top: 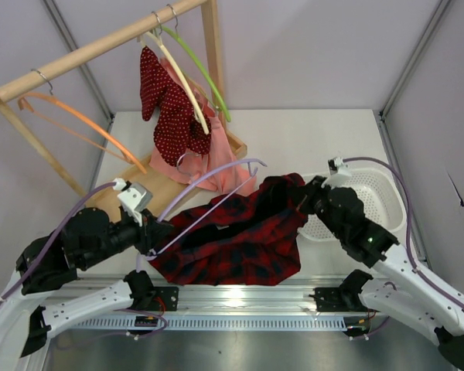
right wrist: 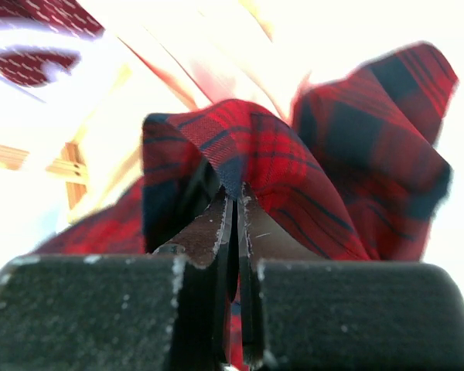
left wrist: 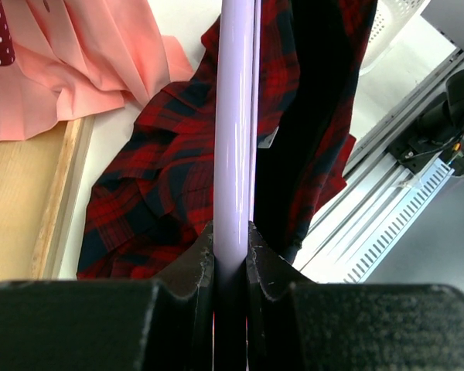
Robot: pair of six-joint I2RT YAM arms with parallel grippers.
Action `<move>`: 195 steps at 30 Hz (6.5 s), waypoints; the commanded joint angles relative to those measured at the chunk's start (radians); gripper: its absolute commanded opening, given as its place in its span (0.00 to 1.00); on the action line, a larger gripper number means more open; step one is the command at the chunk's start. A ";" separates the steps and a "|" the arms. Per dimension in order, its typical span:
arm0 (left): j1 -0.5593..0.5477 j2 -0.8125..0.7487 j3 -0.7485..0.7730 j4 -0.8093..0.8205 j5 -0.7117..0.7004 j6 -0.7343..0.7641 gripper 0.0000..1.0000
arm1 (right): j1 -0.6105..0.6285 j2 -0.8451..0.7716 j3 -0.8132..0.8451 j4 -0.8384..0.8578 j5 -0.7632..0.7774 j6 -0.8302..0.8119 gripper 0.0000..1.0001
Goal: Place the skirt on the hanger
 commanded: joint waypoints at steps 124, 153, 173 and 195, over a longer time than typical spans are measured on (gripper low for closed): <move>-0.005 -0.111 -0.039 0.146 0.030 0.017 0.00 | -0.273 0.451 0.484 -0.113 -0.577 0.155 0.00; -0.005 -0.161 -0.243 0.381 0.066 -0.161 0.00 | -0.320 0.245 0.160 0.339 -0.365 0.551 0.00; -0.005 -0.187 -0.368 0.496 0.022 -0.363 0.00 | -0.197 0.216 0.108 0.485 -0.090 0.593 0.00; -0.005 -0.215 -0.371 0.473 -0.015 -0.446 0.00 | 0.091 0.325 0.241 0.543 0.346 -0.010 0.00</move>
